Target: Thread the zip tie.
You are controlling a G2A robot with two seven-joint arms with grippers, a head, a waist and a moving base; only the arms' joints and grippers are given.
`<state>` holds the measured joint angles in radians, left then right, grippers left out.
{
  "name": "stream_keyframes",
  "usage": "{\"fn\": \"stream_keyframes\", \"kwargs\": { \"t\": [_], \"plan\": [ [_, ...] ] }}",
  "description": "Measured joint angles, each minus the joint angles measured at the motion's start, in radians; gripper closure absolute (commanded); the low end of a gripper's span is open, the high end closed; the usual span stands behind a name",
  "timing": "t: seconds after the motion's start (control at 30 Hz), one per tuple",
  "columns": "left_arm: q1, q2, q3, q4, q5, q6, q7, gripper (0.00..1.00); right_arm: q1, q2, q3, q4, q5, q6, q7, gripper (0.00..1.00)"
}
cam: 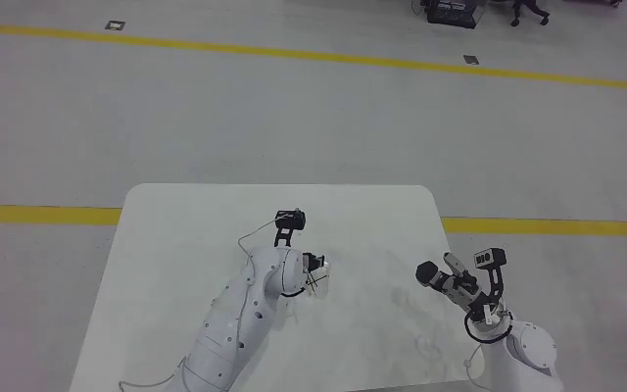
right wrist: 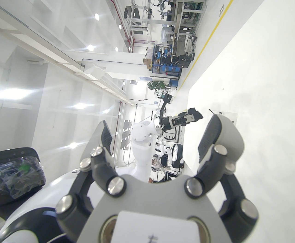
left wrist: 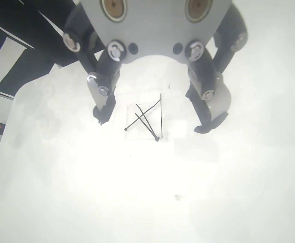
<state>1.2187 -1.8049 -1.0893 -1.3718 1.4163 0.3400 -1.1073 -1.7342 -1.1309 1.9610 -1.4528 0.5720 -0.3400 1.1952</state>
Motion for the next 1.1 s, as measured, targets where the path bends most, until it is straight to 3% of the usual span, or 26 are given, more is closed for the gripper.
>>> {"fn": "stream_keyframes", "kwargs": {
  "t": [0.1,0.2,0.4,0.47,0.77,1.1],
  "plan": [
    [-0.006,0.002,0.006,0.000,-0.009,-0.004,-0.004,0.00,0.000,0.000,0.000,0.000,0.000,0.000,0.000,0.00],
    [-0.016,0.006,0.022,0.015,-0.072,-0.001,-0.002,0.00,0.000,0.000,0.000,0.000,0.000,0.000,0.000,0.00],
    [-0.035,-0.005,0.037,0.040,-0.085,0.000,-0.045,0.00,0.000,0.000,0.000,0.000,0.000,0.000,0.000,0.00],
    [-0.044,-0.009,0.043,0.054,-0.086,0.000,-0.049,0.09,0.000,0.000,0.000,0.000,0.000,0.000,0.000,0.00],
    [-0.078,-0.027,0.055,0.128,-0.104,0.000,-0.020,0.25,0.000,0.000,0.000,0.000,0.000,0.000,0.000,0.00],
    [-0.097,-0.035,0.066,0.183,-0.129,0.000,0.018,0.49,0.000,0.000,0.000,0.000,0.000,0.000,0.000,0.00]
  ]
}}
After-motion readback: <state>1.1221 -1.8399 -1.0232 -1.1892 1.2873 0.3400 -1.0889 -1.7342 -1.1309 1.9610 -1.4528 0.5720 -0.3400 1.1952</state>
